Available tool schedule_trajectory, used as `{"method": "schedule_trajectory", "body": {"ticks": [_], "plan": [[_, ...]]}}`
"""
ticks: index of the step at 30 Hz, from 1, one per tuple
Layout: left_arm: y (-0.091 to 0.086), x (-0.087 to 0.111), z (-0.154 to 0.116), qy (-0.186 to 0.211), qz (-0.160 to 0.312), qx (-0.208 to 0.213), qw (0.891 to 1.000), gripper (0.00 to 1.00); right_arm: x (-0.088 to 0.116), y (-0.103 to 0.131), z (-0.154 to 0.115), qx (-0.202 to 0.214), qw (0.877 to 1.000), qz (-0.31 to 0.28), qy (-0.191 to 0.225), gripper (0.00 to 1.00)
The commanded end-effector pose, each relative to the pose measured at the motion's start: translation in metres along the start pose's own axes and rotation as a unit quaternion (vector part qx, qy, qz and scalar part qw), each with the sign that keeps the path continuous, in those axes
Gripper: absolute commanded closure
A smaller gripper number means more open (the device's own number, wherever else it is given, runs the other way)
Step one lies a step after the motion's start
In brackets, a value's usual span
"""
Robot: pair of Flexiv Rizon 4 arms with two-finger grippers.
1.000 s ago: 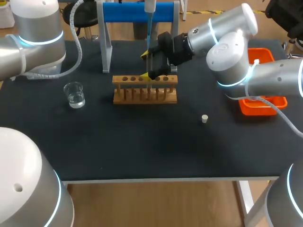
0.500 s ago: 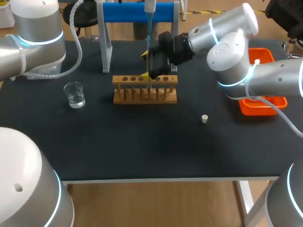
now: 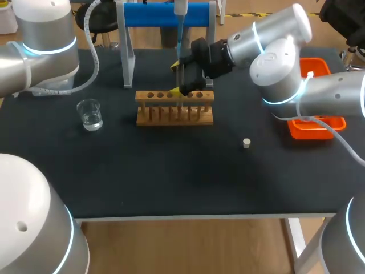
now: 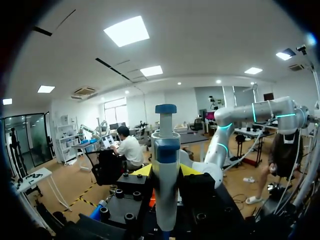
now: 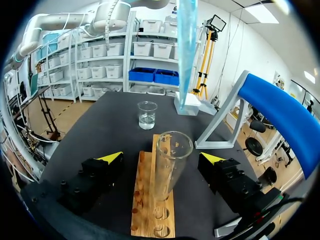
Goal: Invert the test tube, pick up the pipette, mount the tip to pipette, aspirate from beaker and dispense into the tube, eject the tip, return the pipette, and cap with the stopper.
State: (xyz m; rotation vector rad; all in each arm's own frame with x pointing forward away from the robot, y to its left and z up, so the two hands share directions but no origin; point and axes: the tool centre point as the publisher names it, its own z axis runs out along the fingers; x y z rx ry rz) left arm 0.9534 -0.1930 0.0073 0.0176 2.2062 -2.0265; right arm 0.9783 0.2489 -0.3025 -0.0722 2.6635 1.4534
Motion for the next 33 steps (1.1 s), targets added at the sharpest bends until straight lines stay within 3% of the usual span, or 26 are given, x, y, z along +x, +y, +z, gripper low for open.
{"method": "schedule_trajectory", "body": {"ticks": [1, 33], "plan": [[0.001, -0.001, 0.0, 0.002, -0.001, 0.003, 1.0, 1.0, 0.001, 0.0, -0.002, 0.0, 1.0, 0.0, 0.0, 0.0], [0.014, -0.002, 0.001, 0.003, -0.023, 0.017, 1.0, 1.0, 0.001, 0.0, -0.002, 0.0, 1.0, 0.0, 0.0, 0.0]]}}
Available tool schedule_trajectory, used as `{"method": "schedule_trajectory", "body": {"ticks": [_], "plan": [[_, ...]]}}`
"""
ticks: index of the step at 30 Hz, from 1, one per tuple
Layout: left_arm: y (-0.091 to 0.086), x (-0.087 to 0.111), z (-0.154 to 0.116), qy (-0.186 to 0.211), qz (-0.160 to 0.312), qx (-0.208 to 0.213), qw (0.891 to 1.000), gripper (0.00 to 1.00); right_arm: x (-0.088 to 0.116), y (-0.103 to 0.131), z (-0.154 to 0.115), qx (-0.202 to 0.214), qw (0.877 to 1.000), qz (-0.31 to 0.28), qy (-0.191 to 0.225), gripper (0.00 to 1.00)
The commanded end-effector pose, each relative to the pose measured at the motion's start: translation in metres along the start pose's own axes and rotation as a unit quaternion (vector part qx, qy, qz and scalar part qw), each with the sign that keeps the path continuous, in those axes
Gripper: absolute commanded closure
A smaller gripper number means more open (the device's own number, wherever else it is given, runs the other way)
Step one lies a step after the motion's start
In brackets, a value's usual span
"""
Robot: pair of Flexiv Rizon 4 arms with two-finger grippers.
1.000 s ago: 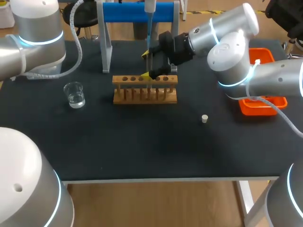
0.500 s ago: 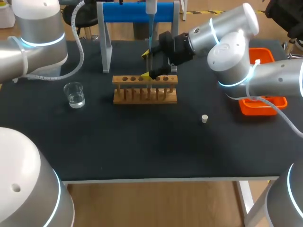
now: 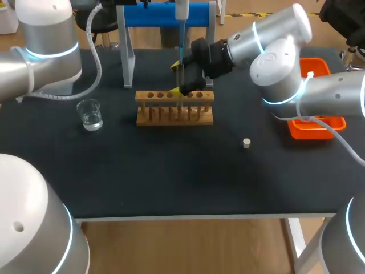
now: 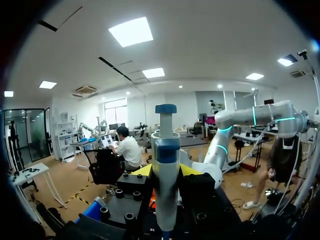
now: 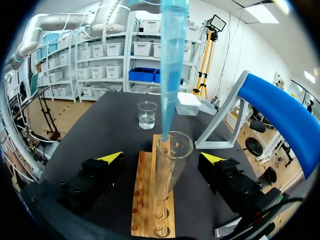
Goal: Invert the test tube, pick up the pipette, mount the tip to pipette, aspirate from beaker and dispense into the tube, eject the tip, return the pipette, and cap with the stopper.
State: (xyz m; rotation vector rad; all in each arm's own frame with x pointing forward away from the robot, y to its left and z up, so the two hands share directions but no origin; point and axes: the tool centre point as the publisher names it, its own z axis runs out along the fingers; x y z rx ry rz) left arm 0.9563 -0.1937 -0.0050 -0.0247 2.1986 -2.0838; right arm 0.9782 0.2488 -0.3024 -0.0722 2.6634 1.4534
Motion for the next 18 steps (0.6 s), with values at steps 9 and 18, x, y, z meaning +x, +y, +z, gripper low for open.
{"method": "schedule_trajectory", "body": {"ticks": [9, 18], "plan": [[0.007, -0.0015, -0.0006, -0.001, -0.007, 0.005, 1.0, 1.0, 0.0009, 0.0004, -0.0019, 0.0, 1.0, 0.0, 0.0, 0.0], [0.0106, -0.0022, -0.001, -0.003, -0.012, 0.01, 1.0, 1.0, 0.0009, 0.0004, -0.0019, 0.0, 1.0, 0.0, 0.0, 0.0]]}}
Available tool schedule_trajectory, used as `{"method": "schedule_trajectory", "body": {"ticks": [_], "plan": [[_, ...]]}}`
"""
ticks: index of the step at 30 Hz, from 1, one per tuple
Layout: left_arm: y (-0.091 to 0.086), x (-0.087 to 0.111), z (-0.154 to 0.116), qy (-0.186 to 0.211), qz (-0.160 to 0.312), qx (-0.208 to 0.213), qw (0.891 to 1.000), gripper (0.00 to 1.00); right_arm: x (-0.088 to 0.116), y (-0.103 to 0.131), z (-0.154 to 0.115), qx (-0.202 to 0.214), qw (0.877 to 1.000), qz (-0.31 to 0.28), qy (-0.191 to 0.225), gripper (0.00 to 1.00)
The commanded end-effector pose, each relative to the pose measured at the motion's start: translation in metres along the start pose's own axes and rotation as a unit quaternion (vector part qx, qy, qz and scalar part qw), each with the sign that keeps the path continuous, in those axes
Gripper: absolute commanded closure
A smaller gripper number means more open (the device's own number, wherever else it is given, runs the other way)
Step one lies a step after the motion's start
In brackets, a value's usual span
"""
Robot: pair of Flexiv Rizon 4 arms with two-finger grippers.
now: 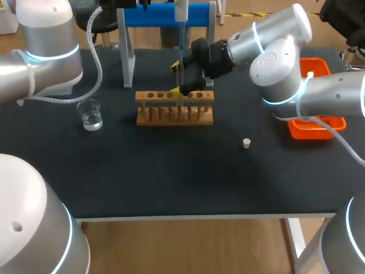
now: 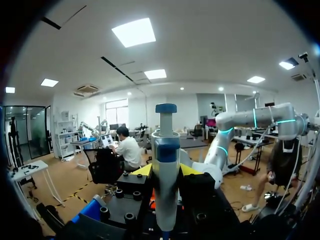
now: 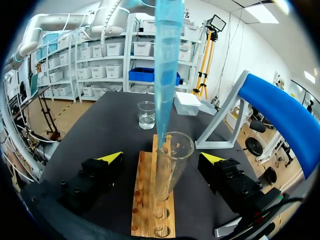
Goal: Invert the test tube, pick up the pipette, mount the tip to pipette, aspirate from beaker and dispense into the tube, eject the tip, return the pipette, and cap with the stopper.
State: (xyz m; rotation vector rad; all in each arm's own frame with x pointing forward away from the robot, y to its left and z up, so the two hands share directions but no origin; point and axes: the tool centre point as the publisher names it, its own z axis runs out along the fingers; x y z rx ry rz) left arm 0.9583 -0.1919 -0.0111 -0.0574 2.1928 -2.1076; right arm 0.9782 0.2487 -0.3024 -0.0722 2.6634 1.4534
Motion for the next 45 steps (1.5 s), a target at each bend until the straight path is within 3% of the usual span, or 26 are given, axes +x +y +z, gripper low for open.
{"method": "schedule_trajectory", "body": {"ticks": [1, 20, 45], "plan": [[0.004, -0.001, 0.0, 0.0, 0.0, 0.004, 1.0, 1.0, 0.001, 0.0, -0.002, 0.0, 1.0, 0.0, 0.0, 0.0], [-0.011, 0.001, -0.002, -0.002, 0.018, 0.002, 1.0, 1.0, 0.001, 0.0, -0.002, 0.0, 1.0, 0.0, 0.0, 0.0], [0.001, -0.005, -0.003, -0.004, 0.006, 0.005, 1.0, 1.0, 0.001, 0.0, -0.002, 0.0, 1.0, 0.0, 0.0, 0.0]]}}
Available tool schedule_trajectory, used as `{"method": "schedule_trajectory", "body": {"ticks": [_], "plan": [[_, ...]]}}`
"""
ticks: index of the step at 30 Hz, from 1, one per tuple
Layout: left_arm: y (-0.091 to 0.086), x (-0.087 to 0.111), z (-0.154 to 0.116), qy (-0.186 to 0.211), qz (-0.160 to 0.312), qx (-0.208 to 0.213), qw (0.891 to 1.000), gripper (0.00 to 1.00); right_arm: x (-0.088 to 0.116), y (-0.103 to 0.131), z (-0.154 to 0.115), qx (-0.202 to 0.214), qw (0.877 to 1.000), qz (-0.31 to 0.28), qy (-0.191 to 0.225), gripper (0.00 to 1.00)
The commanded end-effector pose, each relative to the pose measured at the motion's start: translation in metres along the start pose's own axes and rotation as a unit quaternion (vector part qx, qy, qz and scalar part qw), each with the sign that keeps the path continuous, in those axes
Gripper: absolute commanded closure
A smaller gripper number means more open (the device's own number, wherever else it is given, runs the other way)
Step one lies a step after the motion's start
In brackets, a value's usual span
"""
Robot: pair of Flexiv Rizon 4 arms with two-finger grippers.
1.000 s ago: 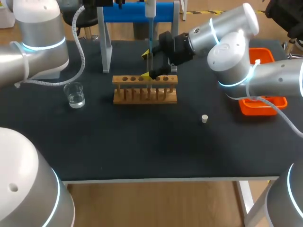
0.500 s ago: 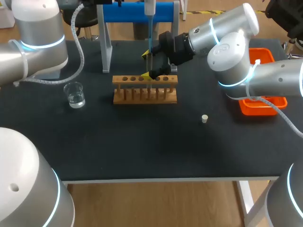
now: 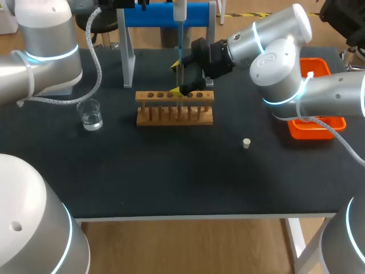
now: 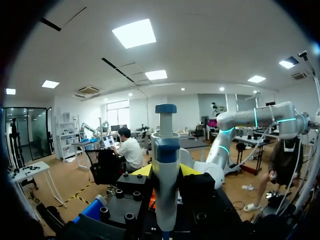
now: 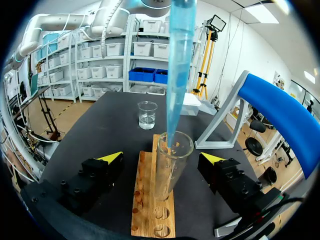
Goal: Invert the test tube, pick up the pipette, mount the tip to pipette, aspirate from beaker and dispense into the tube, eject the tip, return the pipette, and cap with the stopper.
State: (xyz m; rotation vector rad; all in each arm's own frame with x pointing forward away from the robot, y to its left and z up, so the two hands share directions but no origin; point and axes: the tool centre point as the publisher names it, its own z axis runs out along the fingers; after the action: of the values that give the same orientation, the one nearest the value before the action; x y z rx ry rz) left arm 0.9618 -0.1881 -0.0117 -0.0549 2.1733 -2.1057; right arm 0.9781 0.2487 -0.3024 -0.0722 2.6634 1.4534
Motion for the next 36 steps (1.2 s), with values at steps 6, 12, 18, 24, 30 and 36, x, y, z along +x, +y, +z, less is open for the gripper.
{"method": "schedule_trajectory", "body": {"ticks": [6, 12, 18, 24, 30, 36], "plan": [[0.005, -0.0016, 0.0013, 0.002, -0.004, 0.0, 1.0, 1.0, 0.0009, 0.0004, -0.0018, 0.0, 1.0, 0.0, 0.0, 0.0], [0.0076, -0.002, 0.0004, 0.002, -0.011, -0.002, 1.0, 1.0, 0.0009, 0.0004, -0.0018, 0.0, 1.0, 0.0, 0.0, 0.0], [0.0083, -0.0027, 0.0003, 0.003, -0.013, -0.015, 1.0, 1.0, 0.0009, 0.0004, -0.0018, 0.0, 1.0, 0.0, 0.0, 0.0], [0.0085, -0.0035, 0.0016, 0.002, -0.003, -0.024, 1.0, 1.0, 0.0009, 0.0004, -0.0018, 0.0, 1.0, 0.0, 0.0, 0.0], [0.0088, -0.0038, 0.0021, 0.0, 0.004, -0.018, 1.0, 1.0, 0.0009, 0.0004, -0.0018, 0.0, 1.0, 0.0, 0.0, 0.0], [0.0093, -0.0043, 0.0026, 0.002, 0.008, -0.003, 1.0, 1.0, 0.0009, 0.0004, -0.0018, 0.0, 1.0, 0.0, 0.0, 0.0]]}}
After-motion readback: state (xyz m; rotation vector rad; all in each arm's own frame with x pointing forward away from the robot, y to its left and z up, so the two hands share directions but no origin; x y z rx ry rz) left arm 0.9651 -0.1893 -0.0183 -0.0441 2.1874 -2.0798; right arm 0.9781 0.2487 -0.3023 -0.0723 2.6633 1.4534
